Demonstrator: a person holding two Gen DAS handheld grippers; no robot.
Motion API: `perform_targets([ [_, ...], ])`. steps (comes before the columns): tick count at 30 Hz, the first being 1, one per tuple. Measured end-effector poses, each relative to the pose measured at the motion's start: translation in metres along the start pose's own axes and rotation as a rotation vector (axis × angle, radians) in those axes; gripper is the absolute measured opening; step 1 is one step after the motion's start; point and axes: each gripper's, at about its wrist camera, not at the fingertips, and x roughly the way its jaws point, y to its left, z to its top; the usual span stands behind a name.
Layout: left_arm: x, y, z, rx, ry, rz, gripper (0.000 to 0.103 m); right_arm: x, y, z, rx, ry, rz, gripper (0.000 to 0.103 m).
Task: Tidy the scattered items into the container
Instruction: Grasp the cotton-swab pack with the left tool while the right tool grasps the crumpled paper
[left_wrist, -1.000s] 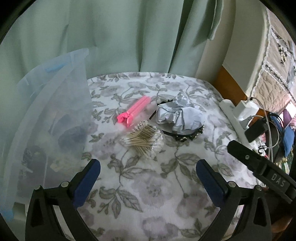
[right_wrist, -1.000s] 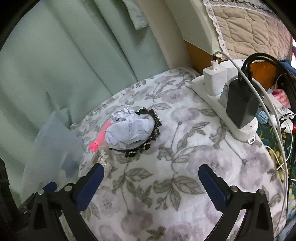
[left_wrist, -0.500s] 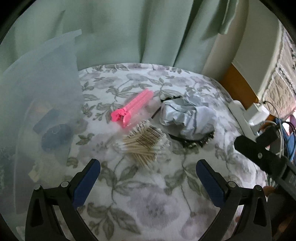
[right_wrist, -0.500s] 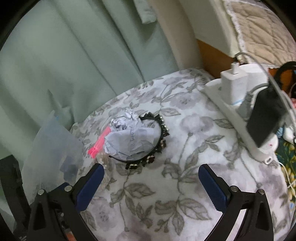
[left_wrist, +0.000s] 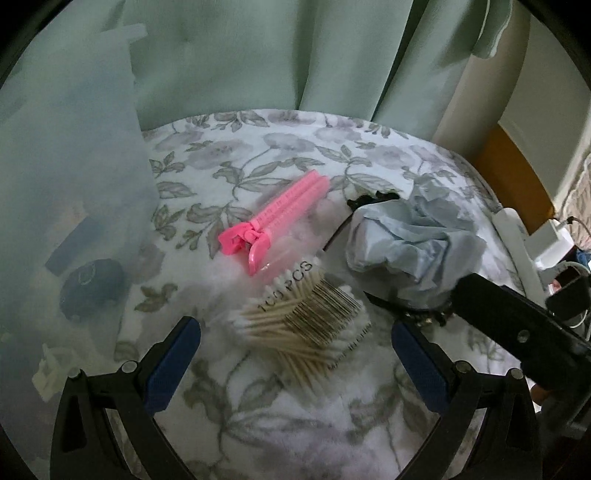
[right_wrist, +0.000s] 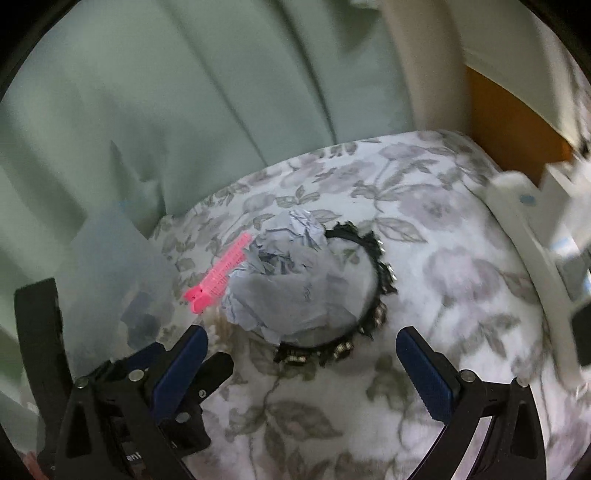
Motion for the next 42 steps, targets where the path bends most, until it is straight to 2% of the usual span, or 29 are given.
perform_targets([
  [3,0.006,0.001,0.003,-0.002,0.004,-0.003,0.103,0.010,0.004,0.006,-0.024,0.012,0.018,0.103],
  [10,0.021,0.003,0.007,-0.013,0.022,0.015,0.103,0.032,0.012,0.020,-0.093,0.012,-0.021,0.103],
  [15,0.032,0.007,0.009,-0.023,0.040,0.031,0.103,0.048,0.008,0.022,-0.086,0.037,-0.028,0.102],
  [19,0.034,0.011,0.008,-0.053,0.035,0.028,0.103,0.053,0.009,0.020,-0.084,0.049,-0.026,0.092],
  [25,0.035,0.006,0.005,-0.010,0.042,0.076,0.100,0.054,0.014,0.017,-0.065,0.071,-0.002,0.074],
  [30,0.028,0.016,0.003,-0.054,0.014,0.072,0.080,0.045,0.018,0.015,-0.045,0.069,-0.017,0.058],
  [31,0.026,0.019,0.003,-0.065,0.008,0.069,0.078,0.041,0.019,0.014,-0.046,0.064,-0.023,0.056],
  [37,0.016,0.019,-0.005,-0.064,-0.011,0.090,0.072,0.011,0.016,0.007,-0.023,0.027,-0.038,0.048],
  [42,0.003,0.018,-0.013,-0.057,-0.016,0.103,0.072,-0.025,0.010,-0.001,0.040,-0.014,-0.049,0.047],
])
